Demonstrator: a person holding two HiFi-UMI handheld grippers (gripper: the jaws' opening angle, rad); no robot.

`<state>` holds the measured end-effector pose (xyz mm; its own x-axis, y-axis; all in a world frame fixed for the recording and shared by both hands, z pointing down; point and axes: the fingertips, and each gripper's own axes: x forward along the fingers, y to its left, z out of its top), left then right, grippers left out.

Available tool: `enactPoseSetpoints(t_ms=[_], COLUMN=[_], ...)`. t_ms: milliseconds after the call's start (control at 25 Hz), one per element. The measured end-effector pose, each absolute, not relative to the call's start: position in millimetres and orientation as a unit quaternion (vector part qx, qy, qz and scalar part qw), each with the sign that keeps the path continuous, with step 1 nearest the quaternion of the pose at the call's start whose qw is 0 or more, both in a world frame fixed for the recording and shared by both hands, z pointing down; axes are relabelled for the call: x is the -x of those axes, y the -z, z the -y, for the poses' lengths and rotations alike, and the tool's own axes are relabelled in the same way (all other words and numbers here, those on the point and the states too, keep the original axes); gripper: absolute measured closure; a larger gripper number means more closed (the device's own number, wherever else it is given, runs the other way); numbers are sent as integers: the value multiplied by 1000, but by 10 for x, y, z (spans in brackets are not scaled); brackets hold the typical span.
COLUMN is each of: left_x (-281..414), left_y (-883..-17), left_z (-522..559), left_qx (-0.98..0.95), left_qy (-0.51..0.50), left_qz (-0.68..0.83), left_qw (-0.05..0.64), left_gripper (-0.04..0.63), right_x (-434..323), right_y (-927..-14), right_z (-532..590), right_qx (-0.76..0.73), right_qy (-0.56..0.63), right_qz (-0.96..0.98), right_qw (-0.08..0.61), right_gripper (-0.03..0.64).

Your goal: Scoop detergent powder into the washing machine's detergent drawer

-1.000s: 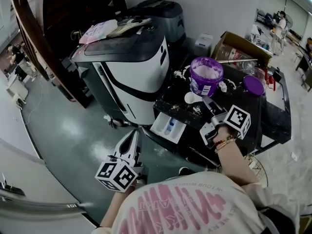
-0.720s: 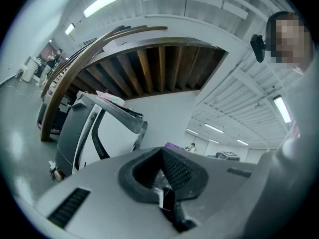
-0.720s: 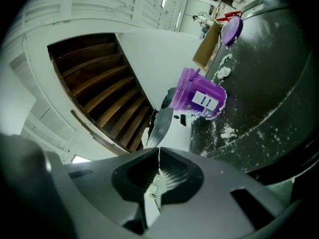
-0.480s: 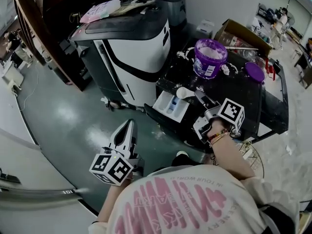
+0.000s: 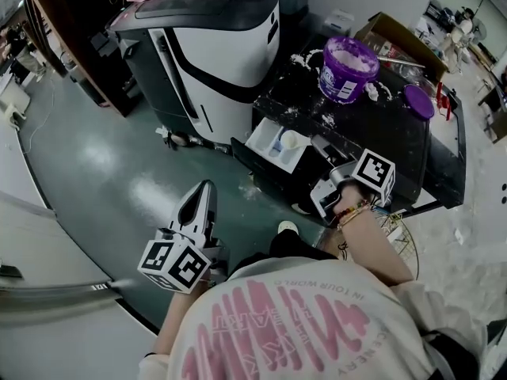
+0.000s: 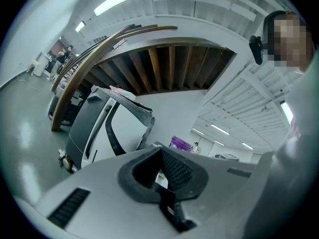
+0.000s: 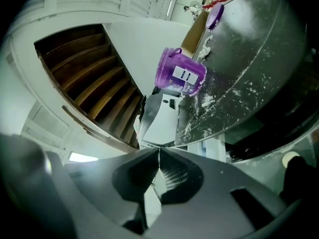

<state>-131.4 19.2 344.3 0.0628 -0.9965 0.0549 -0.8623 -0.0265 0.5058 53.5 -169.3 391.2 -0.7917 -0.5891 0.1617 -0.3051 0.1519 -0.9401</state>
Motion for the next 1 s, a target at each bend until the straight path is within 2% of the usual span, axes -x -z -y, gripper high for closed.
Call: enactPoseSetpoints(t_ms=[480,1000], left_x=[1232,1474], left_y=[-3870,-4167], left_z=[-366,-498], left_qx=[-676,-638], left_qy=[165,160], left_qz=[671,700], left_qw=[255,279], left_gripper=[595,595], right_x=[-504,-332], right_y=[-4339,-4506], right_z=[1433,1604], right_qx=[300,301], right_qy=[603,630], right_qz=[-735,-710], right_qw=[74,87], right_gripper=[615,615])
